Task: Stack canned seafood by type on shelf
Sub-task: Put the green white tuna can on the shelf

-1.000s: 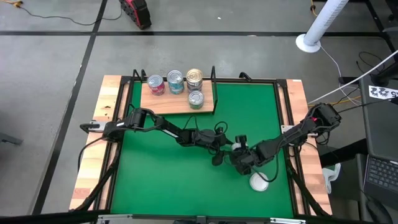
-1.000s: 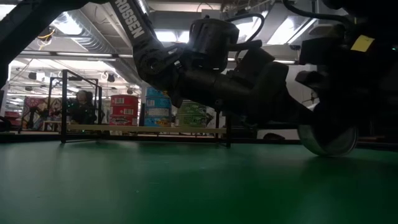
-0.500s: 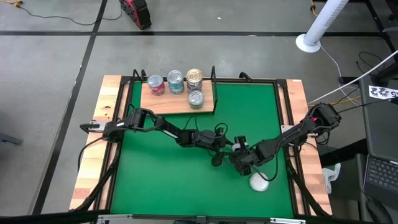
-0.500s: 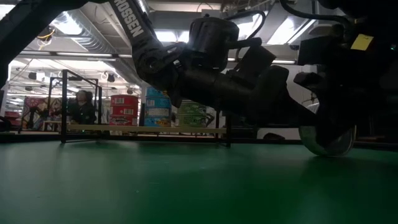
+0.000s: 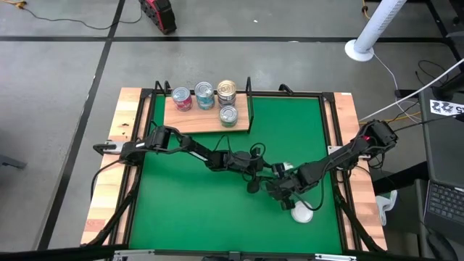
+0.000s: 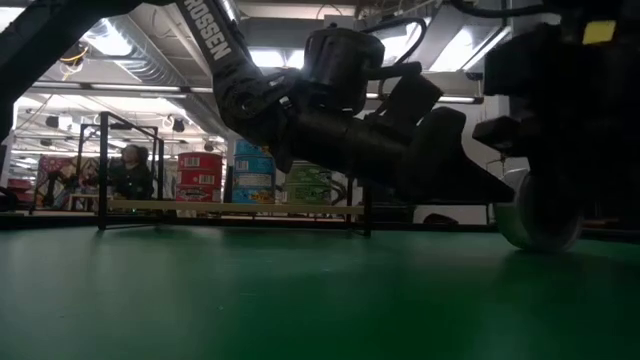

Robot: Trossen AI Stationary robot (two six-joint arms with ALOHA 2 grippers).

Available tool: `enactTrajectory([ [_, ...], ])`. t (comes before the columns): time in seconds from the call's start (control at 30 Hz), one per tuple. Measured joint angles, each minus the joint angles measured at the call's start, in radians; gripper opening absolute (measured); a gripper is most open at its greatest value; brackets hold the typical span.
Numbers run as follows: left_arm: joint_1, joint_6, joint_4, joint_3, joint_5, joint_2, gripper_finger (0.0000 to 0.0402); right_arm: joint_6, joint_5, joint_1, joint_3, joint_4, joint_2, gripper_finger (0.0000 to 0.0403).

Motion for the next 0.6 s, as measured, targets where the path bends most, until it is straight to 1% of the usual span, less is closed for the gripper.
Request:
enactTrajectory([
  [0.17,0.001,0.0,-0.004,0.0,0.003,0.0,0.0214,0.0,-0.011,0.0,0.071,-0.128,0.0,0.0003],
  [0.5,0.0,0.0,-0.004,0.0,0.007,0.0,0.0214,0.001,-0.018,0.001,0.302,-0.57,0.0,0.0003],
  [0.6,0.0,0.0,-0.004,0.0,0.007,0.0,0.0214,0.001,0.0,0.001,0.355,-0.681,0.0,0.0003],
])
